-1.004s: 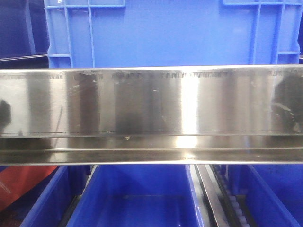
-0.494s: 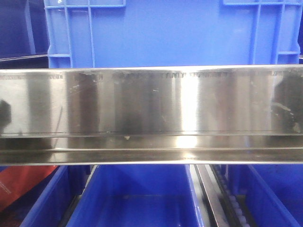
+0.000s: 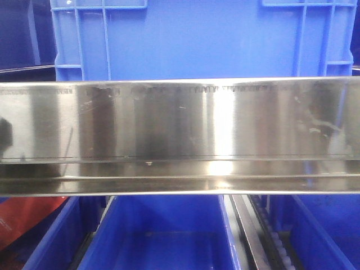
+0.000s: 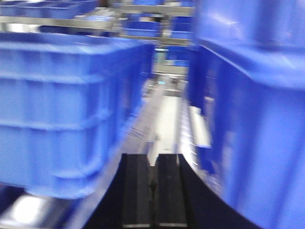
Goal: Place valve from conveyor to right shelf box
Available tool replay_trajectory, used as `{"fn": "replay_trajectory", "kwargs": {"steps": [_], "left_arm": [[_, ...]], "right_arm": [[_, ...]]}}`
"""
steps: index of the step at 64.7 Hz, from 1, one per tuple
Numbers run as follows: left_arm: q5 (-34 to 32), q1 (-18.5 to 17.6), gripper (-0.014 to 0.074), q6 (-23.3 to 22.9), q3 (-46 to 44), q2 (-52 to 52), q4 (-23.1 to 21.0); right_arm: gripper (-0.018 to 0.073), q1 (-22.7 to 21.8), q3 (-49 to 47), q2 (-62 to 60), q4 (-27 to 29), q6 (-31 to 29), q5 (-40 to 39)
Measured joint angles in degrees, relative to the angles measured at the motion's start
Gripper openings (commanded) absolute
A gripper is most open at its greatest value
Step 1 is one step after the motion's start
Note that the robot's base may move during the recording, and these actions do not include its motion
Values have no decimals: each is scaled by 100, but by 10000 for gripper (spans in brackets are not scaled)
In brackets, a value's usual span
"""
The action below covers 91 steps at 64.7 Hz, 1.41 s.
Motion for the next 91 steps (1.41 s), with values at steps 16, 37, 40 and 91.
{"fn": "replay_trajectory", "kwargs": {"steps": [16, 37, 40, 91], "left_arm": [[0, 0, -111, 0, 0, 0, 0], [0, 0, -111, 0, 0, 0, 0], [0, 0, -111, 0, 0, 0, 0], [0, 0, -111, 0, 0, -10, 0]], "right_arm": [[-162, -377, 657, -585, 36, 0, 0], [-162, -416, 1370, -823, 36, 0, -687], [-162, -416, 1481, -823, 36, 0, -839], [-162, -416, 1640, -823, 119, 0, -1212]]}}
